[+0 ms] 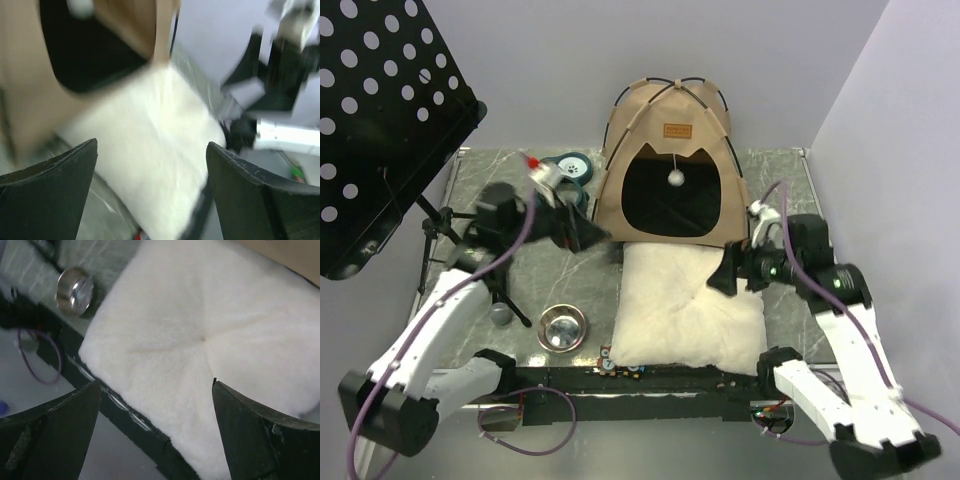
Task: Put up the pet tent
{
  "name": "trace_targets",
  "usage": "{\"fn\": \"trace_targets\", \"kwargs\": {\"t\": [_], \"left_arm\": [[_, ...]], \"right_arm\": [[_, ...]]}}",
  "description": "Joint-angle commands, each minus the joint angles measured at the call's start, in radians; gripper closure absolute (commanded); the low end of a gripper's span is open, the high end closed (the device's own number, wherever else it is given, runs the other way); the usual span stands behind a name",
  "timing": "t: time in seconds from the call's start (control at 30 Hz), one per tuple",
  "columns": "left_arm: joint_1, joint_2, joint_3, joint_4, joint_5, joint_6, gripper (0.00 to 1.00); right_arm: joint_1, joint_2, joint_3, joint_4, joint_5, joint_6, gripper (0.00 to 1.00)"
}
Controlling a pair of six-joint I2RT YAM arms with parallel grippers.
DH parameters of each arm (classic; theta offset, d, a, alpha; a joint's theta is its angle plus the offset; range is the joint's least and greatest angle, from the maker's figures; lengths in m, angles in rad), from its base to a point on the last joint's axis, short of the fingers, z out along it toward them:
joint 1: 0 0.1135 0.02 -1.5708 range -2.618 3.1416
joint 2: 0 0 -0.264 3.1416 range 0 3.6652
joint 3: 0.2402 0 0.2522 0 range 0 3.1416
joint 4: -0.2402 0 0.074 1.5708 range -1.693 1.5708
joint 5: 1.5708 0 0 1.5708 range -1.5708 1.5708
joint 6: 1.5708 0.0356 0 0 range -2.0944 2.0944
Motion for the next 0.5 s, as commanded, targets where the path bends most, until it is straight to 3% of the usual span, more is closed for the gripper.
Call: {"fn": "trace_targets", "kwargs": {"t": [0.0, 0.1, 0.23, 0.47], "left_arm": [[-0.120, 0.033, -0.141, -0.060, 0.034, -0.103, 0.07], [-0.177, 0.075, -0.187, -0.018, 0.027, -0.184, 0.03], [-0.246, 0.122, -0.229, 0.052, -0.036, -0.267, 0.00], [-0.341, 0.276, -0.175, 0.068, -0.248, -0.232, 0.00]], "right_arm": [[-0.234, 0.104, -0.029, -0.189, -0.039, 0.159, 0.03], [-0.314, 0.060, -0.137, -0.186, -0.012, 0.206, 0.02], [-0.331, 0.028, -0.149, -0.178, 0.103, 0.307, 0.00], [-0.353, 0.130, -0.169, -0.034, 0.288, 0.269, 0.00]]}}
